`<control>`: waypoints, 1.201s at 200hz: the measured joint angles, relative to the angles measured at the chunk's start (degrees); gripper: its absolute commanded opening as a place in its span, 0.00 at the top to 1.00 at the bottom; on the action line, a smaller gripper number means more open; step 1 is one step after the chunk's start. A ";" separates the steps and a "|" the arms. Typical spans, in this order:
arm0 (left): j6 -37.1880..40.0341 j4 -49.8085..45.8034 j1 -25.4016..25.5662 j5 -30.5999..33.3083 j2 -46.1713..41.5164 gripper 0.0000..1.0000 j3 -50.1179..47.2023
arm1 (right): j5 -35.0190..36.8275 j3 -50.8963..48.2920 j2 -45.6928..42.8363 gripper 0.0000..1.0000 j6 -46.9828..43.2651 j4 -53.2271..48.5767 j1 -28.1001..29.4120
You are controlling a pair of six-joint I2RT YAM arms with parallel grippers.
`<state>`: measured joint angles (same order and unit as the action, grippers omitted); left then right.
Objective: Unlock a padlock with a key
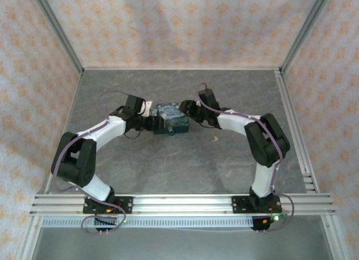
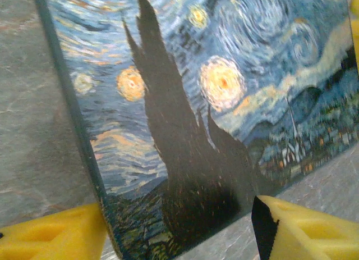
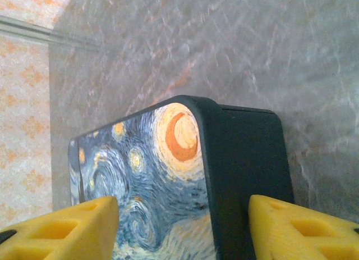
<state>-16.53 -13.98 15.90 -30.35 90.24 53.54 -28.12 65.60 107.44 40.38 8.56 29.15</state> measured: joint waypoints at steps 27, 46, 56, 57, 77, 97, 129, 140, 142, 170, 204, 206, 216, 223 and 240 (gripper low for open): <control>-2.25 1.53 0.98 2.38 0.00 0.28 0.00 | 0.00 1.42 0.79 0.39 -0.63 -1.09 -0.39; -3.17 2.29 0.98 4.00 0.00 0.27 0.02 | -0.42 1.40 0.79 0.39 -0.59 -1.31 -0.35; -3.19 2.49 0.98 4.72 0.02 0.27 0.09 | -0.55 1.18 0.79 0.38 -0.59 -1.29 -0.33; -3.21 2.49 0.98 4.76 0.02 0.27 0.09 | -0.57 1.14 0.79 0.38 -0.59 -1.29 -0.33; -3.17 2.51 0.98 5.81 0.31 0.27 1.18 | -0.57 0.50 0.68 0.35 -0.87 -2.29 -0.33; -3.19 2.91 0.98 7.04 0.24 0.24 2.25 | 0.59 0.33 -0.11 0.33 -2.25 -6.25 -0.44; -3.19 1.95 0.98 10.84 -2.93 0.23 1.62 | 6.93 0.42 -6.08 0.34 -6.36 -17.31 -1.31; -3.41 0.98 0.98 12.44 -5.60 0.23 0.68 | 10.80 0.61 -9.16 0.34 -7.74 -22.29 -1.62; -3.43 0.76 0.98 12.72 -6.32 0.23 0.46 | 11.74 0.66 -9.75 0.34 -8.09 -23.21 -1.64; -5.40 -0.92 0.98 15.26 -15.43 0.21 -3.34 | 22.03 1.16 -15.67 0.41 -11.43 -35.21 -2.32; -9.38 -2.82 1.05 15.65 -25.09 0.21 -8.44 | 27.04 -0.50 -16.63 0.50 -13.88 -44.19 -2.95; -9.62 -2.97 1.11 15.65 -25.53 0.21 -8.68 | 27.12 -0.70 -16.63 0.50 -13.90 -44.35 -2.95; -10.73 -3.76 1.46 15.65 -27.50 0.21 -9.46 | 27.32 -2.01 -16.63 0.50 -14.34 -45.66 -2.95; -11.63 -4.04 1.97 15.63 -28.72 0.21 -9.94 | 27.30 -2.84 -16.63 0.52 -14.60 -46.12 -2.95; -13.73 -4.66 3.39 15.63 -31.50 0.20 -10.84 | 26.99 -4.17 -16.13 0.54 -15.04 -46.77 -2.95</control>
<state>-30.26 -18.63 19.29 -14.72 58.74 42.70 -1.13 61.43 91.31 25.34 -38.22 26.20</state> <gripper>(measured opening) 0.795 0.478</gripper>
